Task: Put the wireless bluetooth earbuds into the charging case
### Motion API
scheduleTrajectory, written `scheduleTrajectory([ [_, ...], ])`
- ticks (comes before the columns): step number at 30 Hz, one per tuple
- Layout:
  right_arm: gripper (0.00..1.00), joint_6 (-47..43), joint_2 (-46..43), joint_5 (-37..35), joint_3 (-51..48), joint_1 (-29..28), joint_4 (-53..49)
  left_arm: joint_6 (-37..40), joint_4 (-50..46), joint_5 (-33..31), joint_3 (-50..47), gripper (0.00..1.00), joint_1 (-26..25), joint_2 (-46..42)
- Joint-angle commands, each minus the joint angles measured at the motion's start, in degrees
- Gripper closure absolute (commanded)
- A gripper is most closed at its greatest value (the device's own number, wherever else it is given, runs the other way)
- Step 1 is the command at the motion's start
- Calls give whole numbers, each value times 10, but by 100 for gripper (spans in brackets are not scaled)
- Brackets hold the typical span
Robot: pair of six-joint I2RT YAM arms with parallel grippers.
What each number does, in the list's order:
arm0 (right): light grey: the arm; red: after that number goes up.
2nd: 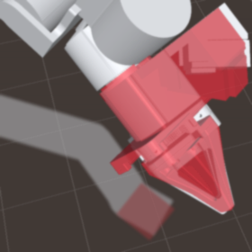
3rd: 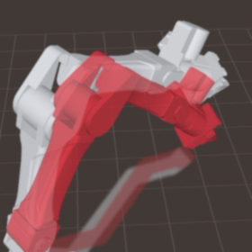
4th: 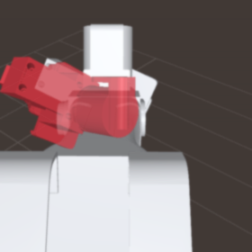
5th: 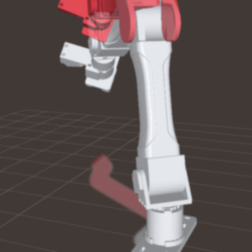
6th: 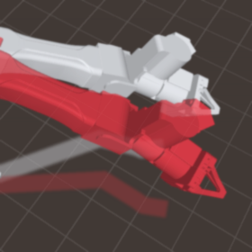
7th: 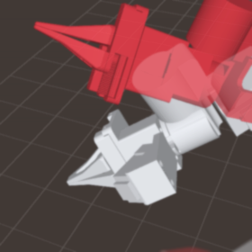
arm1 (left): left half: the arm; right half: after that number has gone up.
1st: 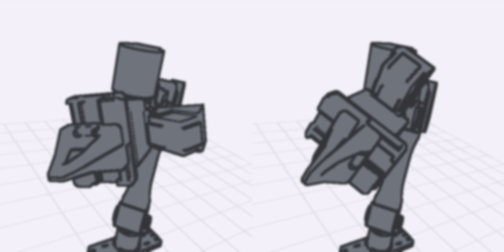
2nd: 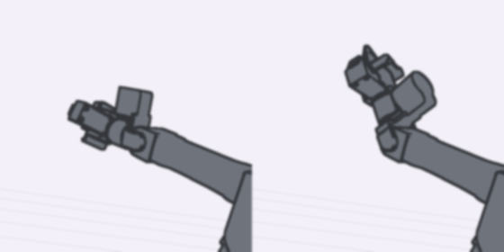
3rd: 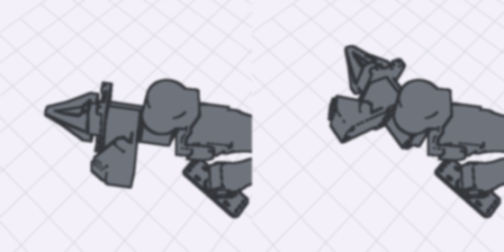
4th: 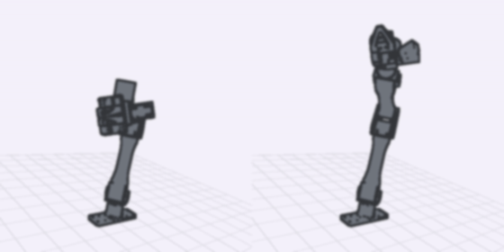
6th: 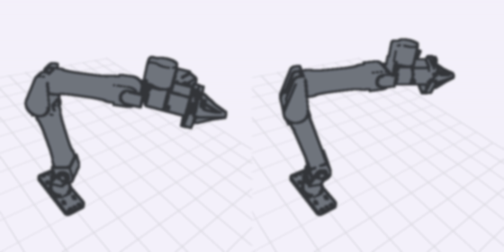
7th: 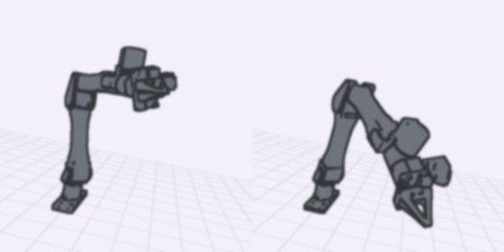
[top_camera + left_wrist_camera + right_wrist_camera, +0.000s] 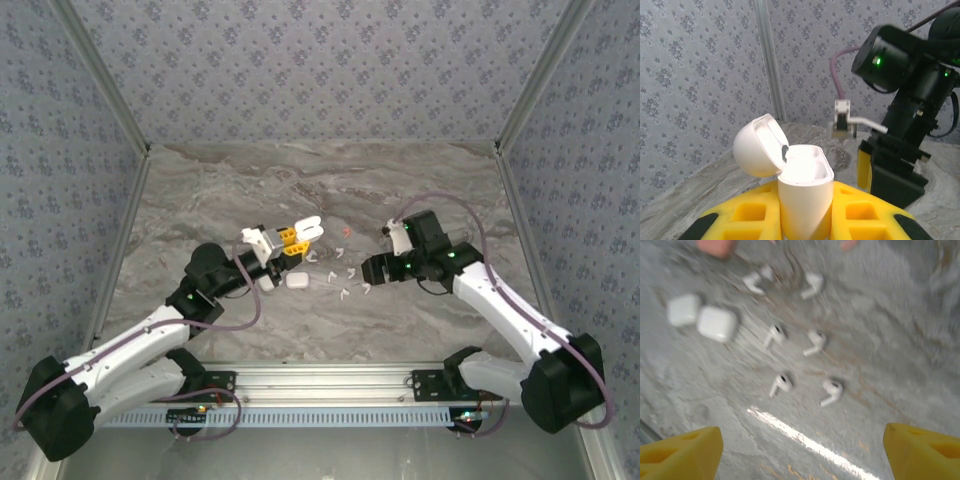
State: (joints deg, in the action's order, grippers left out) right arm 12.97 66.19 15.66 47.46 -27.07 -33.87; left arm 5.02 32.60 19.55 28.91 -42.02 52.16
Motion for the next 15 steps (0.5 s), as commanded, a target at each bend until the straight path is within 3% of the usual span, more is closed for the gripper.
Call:
scheduleTrajectory([
  [1,17,47,49,-58,-3,-22,-19,14,-7,-8,6,100,-4,-5],
  [6,32,56,128,-75,-1,-29,23,10,-7,-7,11,100,-4,5],
  [15,47,52,212,-77,14,-35,68,4,-16,0,23,100,-4,18],
])
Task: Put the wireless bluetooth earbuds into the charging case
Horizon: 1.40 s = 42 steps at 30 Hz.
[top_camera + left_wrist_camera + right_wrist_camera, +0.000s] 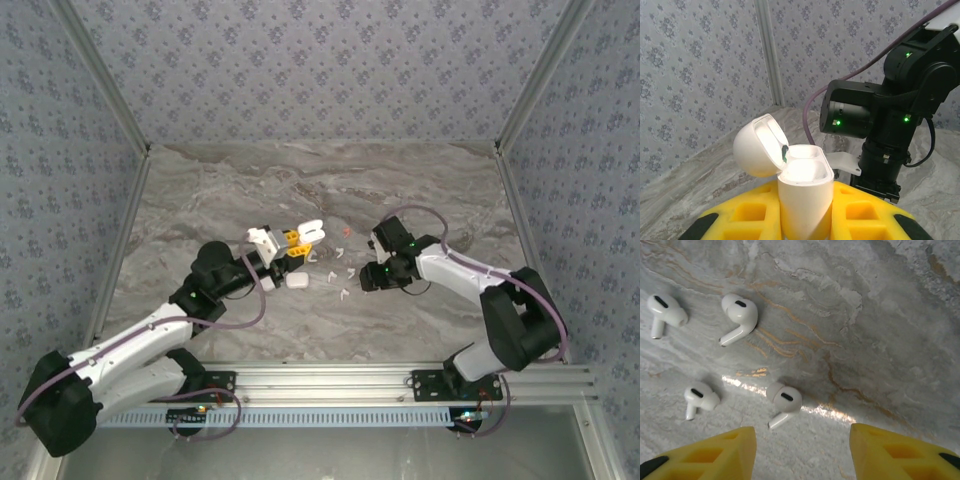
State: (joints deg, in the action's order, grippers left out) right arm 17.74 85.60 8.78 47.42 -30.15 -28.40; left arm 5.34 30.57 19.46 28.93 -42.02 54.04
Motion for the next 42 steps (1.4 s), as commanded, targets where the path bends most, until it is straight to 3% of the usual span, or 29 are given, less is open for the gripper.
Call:
scheduleTrajectory([
  [1,48,4,23,-7,17,-5,14,1,3,0,22,100,-4,-1],
  [16,64,2,68,13,27,-16,30,-2,-8,-4,24,100,-4,-3],
  [21,74,-2,65,17,28,-16,23,-2,-9,-5,23,100,-4,-4],
  [25,76,-14,42,7,28,-15,17,-4,-9,-4,24,100,-4,-4],
  [34,76,-101,-131,-3,25,-10,38,-52,37,9,18,100,-4,11],
  [42,77,-203,-307,57,26,-15,146,-110,101,42,29,100,-4,58],
])
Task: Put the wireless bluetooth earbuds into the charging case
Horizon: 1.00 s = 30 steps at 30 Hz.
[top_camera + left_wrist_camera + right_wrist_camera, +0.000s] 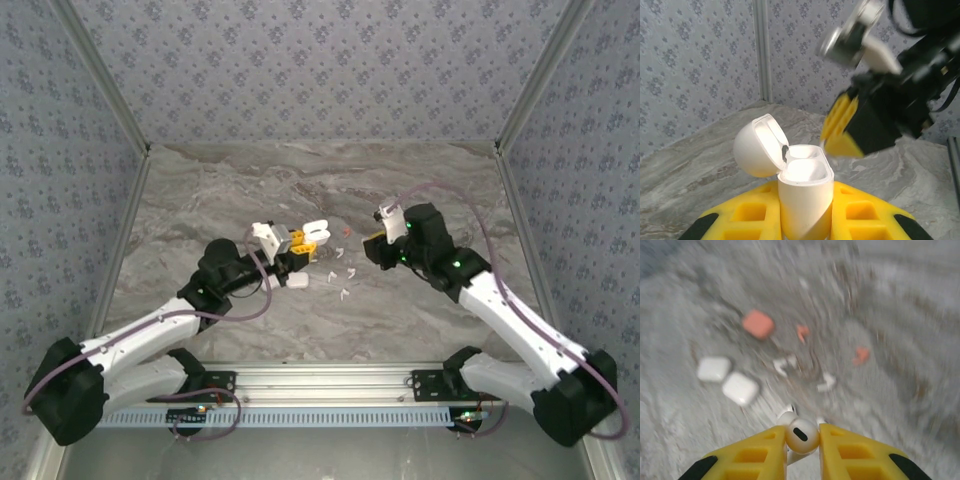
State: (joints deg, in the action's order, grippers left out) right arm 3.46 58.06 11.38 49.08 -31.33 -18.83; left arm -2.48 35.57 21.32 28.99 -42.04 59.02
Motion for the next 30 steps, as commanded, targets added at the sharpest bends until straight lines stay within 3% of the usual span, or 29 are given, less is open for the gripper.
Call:
scheduleTrajectory([
  [1,77,-72,-42,36,14,-4,57,-34,51,28,32,100,-4,13],
  [10,77,-150,-49,58,53,-45,110,-59,72,52,48,100,-4,39],
  [30,77,-191,15,63,85,-83,138,-61,67,64,48,100,-4,35],
])
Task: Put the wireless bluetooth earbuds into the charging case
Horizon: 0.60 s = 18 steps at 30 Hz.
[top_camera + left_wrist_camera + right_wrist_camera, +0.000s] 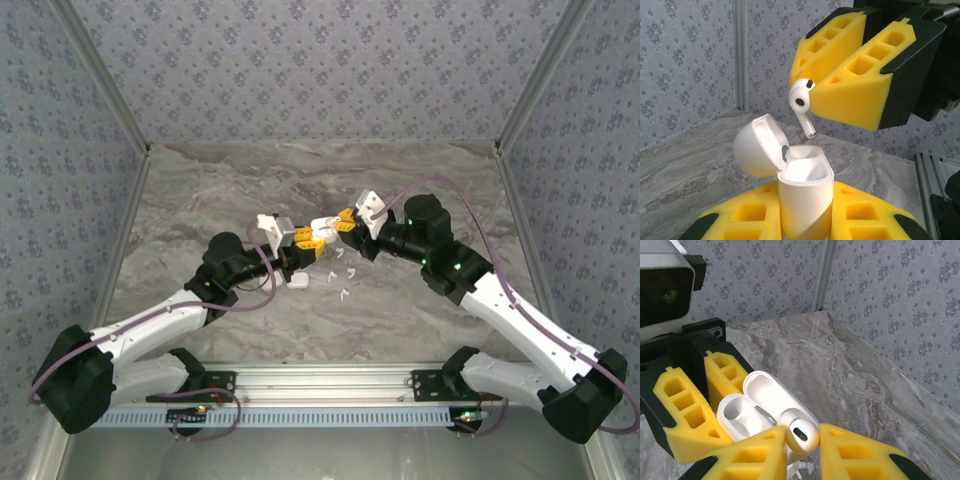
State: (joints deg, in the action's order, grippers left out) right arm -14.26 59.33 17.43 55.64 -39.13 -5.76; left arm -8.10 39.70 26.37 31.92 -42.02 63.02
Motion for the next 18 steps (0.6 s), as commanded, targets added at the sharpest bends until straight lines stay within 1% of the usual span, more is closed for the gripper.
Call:
scheduleTrajectory([
  [1,77,-15,4,0,19,-5,7,-5,26,14,18,100,-4,-4],
  [18,77,-23,-3,11,-5,-7,-29,-8,27,10,14,100,-4,-7],
])
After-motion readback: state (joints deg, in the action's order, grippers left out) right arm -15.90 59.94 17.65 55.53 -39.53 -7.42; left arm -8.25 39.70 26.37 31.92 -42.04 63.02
